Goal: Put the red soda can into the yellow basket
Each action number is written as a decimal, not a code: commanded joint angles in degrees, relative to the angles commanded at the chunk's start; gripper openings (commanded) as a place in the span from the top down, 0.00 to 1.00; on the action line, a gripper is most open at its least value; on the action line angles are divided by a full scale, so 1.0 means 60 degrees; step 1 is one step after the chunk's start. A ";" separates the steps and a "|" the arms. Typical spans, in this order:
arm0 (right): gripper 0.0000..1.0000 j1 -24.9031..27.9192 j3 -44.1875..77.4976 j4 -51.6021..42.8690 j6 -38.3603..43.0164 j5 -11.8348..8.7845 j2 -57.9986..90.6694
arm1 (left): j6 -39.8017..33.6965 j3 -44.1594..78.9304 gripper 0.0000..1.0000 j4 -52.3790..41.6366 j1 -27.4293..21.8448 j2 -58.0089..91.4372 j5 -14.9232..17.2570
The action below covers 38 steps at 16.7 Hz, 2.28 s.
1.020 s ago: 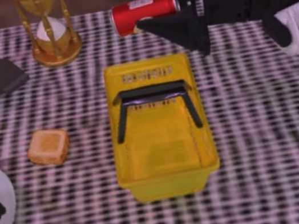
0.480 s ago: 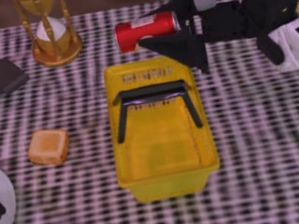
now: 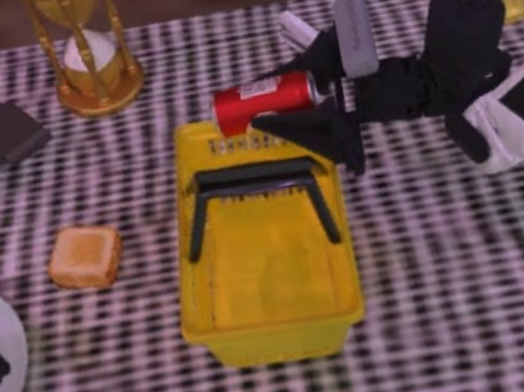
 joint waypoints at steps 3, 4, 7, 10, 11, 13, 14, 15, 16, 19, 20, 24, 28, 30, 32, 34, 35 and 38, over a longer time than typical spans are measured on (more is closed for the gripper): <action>0.85 0.0000 0.0000 0.0000 0.0000 0.0000 0.0000 | 0.0000 0.0000 0.00 0.0000 0.0000 0.0000 0.0000; 0.77 0.0000 0.0000 0.0000 0.0000 0.0000 0.0000 | 0.0000 0.0000 0.00 0.0000 0.0000 0.0000 0.0000; 0.55 0.0000 0.0000 0.0000 0.0000 0.0000 0.0000 | 0.0000 0.0000 0.00 0.0000 0.0000 0.0000 0.0000; 0.32 0.0000 0.0000 0.0000 0.0000 0.0000 0.0000 | 0.0000 0.0000 0.00 0.0000 0.0000 0.0000 0.0000; 0.25 0.0000 0.0000 0.0000 0.0000 0.0000 0.0000 | 0.0000 0.0000 0.00 0.0000 0.0000 0.0000 0.0000; 0.10 0.0000 0.0000 0.0000 0.0000 0.0000 0.0000 | 0.0000 0.0000 0.00 0.0000 0.0000 0.0000 0.0000; 0.02 0.0000 0.0000 0.0000 0.0000 0.0000 0.0000 | 0.0000 0.0000 0.00 0.0000 0.0000 0.0000 0.0000; 0.00 0.0000 0.0000 0.0000 0.0000 0.0000 0.0000 | 0.0000 0.0000 0.00 0.0000 0.0000 0.0000 0.0000; 0.00 0.0000 0.0000 0.0000 0.0000 0.0000 0.0000 | 0.0000 0.0000 0.00 0.0000 0.0000 0.0000 0.0000; 0.00 0.0000 0.0000 0.0000 0.0000 0.0000 0.0000 | 0.0000 0.0000 0.00 0.0000 0.0000 0.0000 0.0000; 0.00 0.0000 0.0000 0.0000 0.0000 0.0000 0.0000 | 0.0000 0.0000 0.00 0.0000 0.0000 0.0000 0.0000; 0.00 -0.0049 0.0018 -0.0055 -0.0021 0.0056 -0.0104 | 0.0000 0.0000 0.00 0.0000 0.0000 0.0000 0.0000; 0.00 -0.0136 -0.0546 -0.0459 -0.0093 0.0398 -0.1042 | 0.0460 0.0669 0.00 -0.0720 -0.0348 0.0900 0.0142; 0.00 -0.0265 -0.1149 -0.0903 -0.0165 0.0818 -0.2042 | 0.0955 0.1451 0.00 -0.1476 -0.0696 0.1898 0.0248; 0.00 -0.0456 -0.1951 -0.1518 -0.0249 0.1423 -0.3337 | 0.1569 0.2488 0.00 -0.2379 -0.1112 0.3110 0.0339; 0.00 -0.0695 -0.2910 -0.2276 -0.0335 0.2183 -0.4836 | 0.2309 0.3795 0.00 -0.3428 -0.1608 0.4535 0.0414; 0.00 -0.0828 -0.3433 -0.2701 -0.0375 0.2610 -0.5646 | 0.2711 0.4522 0.00 -0.3982 -0.1877 0.5303 0.0443; 0.00 -0.1253 -0.5088 -0.4112 -0.0463 0.4015 -0.8296 | 0.3968 0.6877 0.00 -0.5657 -0.2714 0.7722 0.0488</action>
